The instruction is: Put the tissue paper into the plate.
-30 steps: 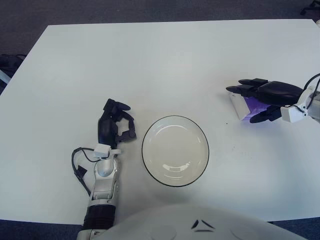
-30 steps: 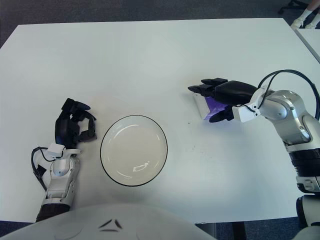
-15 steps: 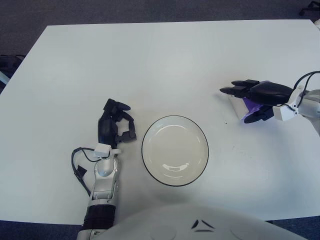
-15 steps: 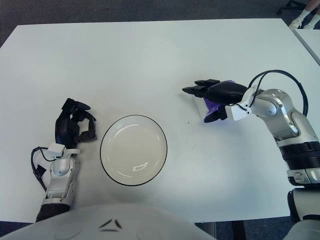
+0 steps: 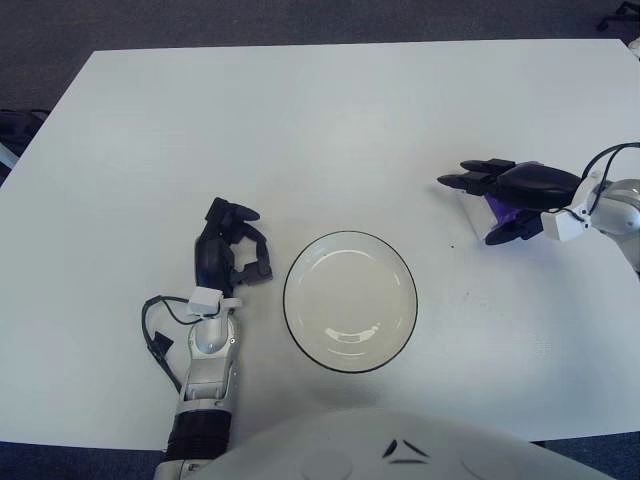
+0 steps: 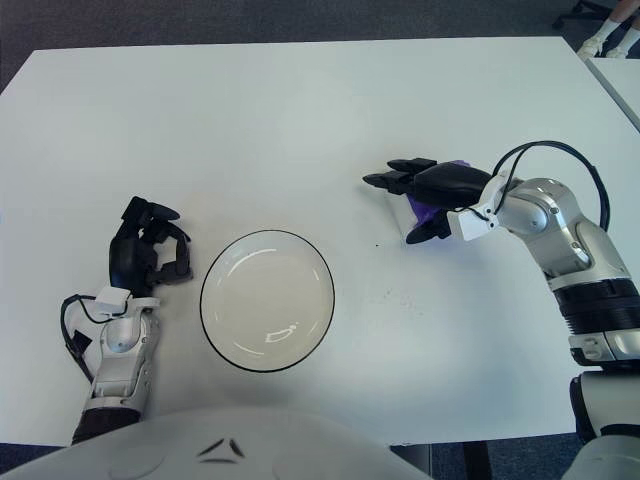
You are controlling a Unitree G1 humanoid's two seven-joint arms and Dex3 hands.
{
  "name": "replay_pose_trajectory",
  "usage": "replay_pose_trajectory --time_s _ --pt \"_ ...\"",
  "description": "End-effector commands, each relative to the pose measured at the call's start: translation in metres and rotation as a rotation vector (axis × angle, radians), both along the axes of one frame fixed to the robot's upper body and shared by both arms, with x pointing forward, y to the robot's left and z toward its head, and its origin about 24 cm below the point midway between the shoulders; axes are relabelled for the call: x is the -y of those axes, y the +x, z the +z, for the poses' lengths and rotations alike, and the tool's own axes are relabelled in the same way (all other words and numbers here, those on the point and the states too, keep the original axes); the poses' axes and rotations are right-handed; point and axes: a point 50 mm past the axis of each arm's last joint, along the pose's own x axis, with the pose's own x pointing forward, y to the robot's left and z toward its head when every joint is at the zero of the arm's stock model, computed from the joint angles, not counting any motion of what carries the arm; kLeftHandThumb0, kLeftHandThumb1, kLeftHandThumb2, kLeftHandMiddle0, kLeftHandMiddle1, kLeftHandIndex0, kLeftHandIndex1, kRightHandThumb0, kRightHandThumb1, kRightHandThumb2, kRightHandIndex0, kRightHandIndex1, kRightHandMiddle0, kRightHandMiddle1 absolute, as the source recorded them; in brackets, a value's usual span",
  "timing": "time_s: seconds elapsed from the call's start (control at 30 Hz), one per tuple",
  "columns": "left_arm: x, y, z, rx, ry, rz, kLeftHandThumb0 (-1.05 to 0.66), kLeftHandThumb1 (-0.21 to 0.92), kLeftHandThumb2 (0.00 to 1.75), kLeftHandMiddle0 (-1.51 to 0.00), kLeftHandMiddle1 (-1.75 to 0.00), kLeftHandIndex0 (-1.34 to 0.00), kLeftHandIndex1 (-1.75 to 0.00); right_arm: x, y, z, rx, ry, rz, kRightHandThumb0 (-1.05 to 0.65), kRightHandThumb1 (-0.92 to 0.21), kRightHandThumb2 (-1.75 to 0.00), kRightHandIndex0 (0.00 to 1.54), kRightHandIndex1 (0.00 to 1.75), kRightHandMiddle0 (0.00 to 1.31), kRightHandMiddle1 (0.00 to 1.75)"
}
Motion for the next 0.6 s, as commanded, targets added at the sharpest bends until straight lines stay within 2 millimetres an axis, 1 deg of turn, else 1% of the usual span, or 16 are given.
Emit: replay_pose_trajectory --time_s 0.0,0.23,0.57 --pt "-0.001 -0.023 -0.037 -0.212 -0.015 0.035 -0.01 0.17 1.51 -0.73 -1.75 -0.47 -1.75 0.001 0.001 -0.005 0.012 0.013 -0.009 -1.05 -0.83 -0.25 0.00 0.00 0.00 0.00" --pt "-0.001 -0.024 -0.037 -0.222 -0.022 0.042 -0.01 0.14 1.54 -0.75 -1.75 -0.50 -1.75 0.008 -0.001 -0.015 0.036 0.051 -0.043 -1.05 -0.84 -0.26 0.00 0.00 0.00 0.00" --pt "-0.003 -0.025 -0.035 -0.196 -0.010 0.027 -0.01 0.12 1.56 -0.77 -1.75 -0.50 -1.75 0.016 -0.002 -0.021 -0.056 0.088 -0.185 -1.05 -0.82 -0.25 0.00 0.00 0.00 0.00"
